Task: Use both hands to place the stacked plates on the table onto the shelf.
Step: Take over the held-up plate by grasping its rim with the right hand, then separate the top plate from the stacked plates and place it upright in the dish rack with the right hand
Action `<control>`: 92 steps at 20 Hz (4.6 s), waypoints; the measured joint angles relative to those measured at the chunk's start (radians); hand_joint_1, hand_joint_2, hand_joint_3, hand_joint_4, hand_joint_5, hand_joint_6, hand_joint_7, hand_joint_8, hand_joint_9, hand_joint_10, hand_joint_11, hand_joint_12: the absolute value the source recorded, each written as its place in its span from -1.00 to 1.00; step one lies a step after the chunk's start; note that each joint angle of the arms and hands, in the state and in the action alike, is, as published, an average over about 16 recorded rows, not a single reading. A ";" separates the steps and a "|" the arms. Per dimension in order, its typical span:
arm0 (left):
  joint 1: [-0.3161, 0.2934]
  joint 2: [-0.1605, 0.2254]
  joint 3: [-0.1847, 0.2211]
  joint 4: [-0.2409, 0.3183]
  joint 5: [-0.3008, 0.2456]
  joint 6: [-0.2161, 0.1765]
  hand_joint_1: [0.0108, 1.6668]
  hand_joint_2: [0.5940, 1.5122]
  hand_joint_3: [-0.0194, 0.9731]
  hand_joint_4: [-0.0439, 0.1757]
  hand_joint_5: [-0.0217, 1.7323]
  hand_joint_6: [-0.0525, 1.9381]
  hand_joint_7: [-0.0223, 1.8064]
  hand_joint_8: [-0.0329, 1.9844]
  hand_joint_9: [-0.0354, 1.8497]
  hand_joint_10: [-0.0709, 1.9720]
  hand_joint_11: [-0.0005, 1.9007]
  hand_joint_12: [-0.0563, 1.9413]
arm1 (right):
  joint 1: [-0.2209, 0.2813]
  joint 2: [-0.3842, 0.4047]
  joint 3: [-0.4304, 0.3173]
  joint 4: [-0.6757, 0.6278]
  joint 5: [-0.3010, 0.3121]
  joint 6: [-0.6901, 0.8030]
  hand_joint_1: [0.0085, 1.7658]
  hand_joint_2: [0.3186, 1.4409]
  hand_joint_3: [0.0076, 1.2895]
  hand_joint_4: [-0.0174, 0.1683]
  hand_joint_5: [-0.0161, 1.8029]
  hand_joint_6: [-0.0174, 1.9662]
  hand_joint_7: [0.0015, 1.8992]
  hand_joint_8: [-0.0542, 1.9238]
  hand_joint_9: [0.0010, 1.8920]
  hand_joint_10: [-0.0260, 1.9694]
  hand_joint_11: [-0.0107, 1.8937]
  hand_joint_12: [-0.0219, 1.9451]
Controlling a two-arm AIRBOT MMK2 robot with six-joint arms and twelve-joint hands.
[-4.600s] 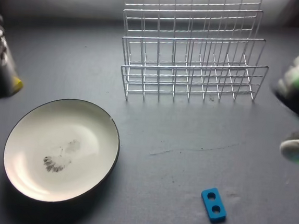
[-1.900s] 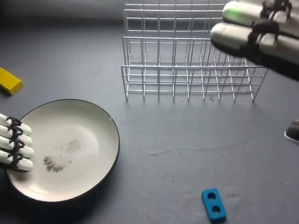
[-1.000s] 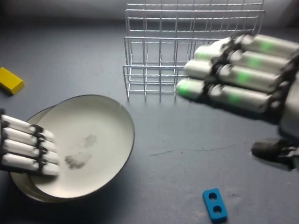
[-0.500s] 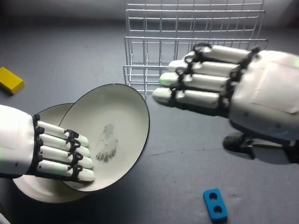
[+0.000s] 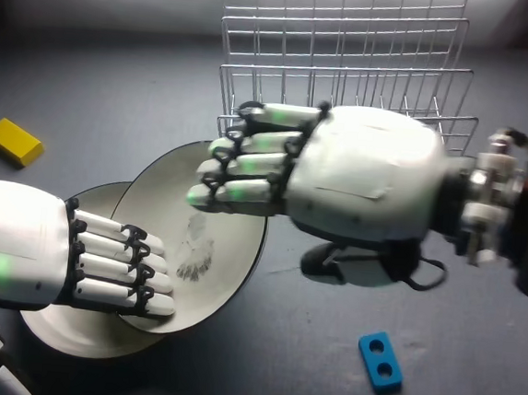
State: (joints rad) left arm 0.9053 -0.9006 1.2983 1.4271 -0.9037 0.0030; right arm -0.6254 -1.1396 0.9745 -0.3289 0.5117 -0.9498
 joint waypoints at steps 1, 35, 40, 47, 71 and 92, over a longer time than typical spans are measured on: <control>-0.001 -0.001 0.000 0.000 0.000 0.000 -0.99 0.04 -0.90 -0.65 -0.98 -0.97 -0.98 -0.97 -0.95 -0.93 -0.98 -0.94 | 0.005 -0.022 0.014 0.000 -0.010 0.000 0.41 0.17 -0.98 -0.84 -0.59 -0.96 -0.67 -0.93 -0.69 -0.96 -0.97 -0.09; -0.066 0.059 -0.011 0.015 -0.009 -0.020 -0.99 0.06 -0.91 -0.63 -0.96 -0.94 -0.96 -0.96 -0.94 -0.93 -0.98 -0.94 | 0.032 -0.284 0.210 -0.034 0.007 -0.058 0.45 0.06 -0.99 -0.77 0.08 -0.11 0.08 -0.44 0.14 -0.69 -0.10 -0.12; -0.118 0.129 -0.032 0.047 -0.018 -0.062 -0.99 0.06 -0.91 -0.60 -0.96 -0.94 -0.96 -0.96 -0.95 -0.92 -0.98 -0.94 | 0.046 -0.262 0.179 -0.029 0.013 -0.053 0.44 0.07 -0.99 -0.72 0.11 -0.07 0.11 -0.27 0.21 -0.72 -0.08 -0.04; -0.179 0.247 -0.047 0.093 -0.051 -0.150 -0.99 0.07 -0.91 -0.59 -0.95 -0.94 -0.96 -0.96 -0.95 -0.92 -0.98 -0.94 | 0.087 -0.208 0.104 -0.014 0.003 -0.054 0.44 0.12 -0.99 -0.72 0.10 -0.03 0.13 -0.13 0.27 -0.74 -0.10 0.05; -0.241 0.388 0.028 0.140 -0.142 -0.267 -0.99 0.08 -0.92 -0.58 -0.95 -0.94 -0.96 -0.96 -0.94 -0.92 -0.98 -0.94 | 0.380 0.004 -0.122 0.252 -0.218 -0.093 0.44 0.20 -0.99 -0.85 0.06 -0.10 0.15 -0.10 0.27 -0.58 -0.06 0.09; -0.245 0.374 0.033 0.177 -0.158 -0.266 -0.99 0.04 -0.92 -0.57 -0.95 -0.94 -0.96 -0.96 -0.94 -0.92 -0.98 -0.94 | 0.604 0.109 -0.009 0.299 -0.402 0.331 0.42 0.20 -0.99 -0.90 0.04 -0.07 0.25 -0.23 0.45 -0.88 0.03 0.05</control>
State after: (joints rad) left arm 0.6599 -0.5264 1.3309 1.6036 -1.0614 -0.2632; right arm -0.0214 -1.0309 0.9656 -0.0303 0.1098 -0.6190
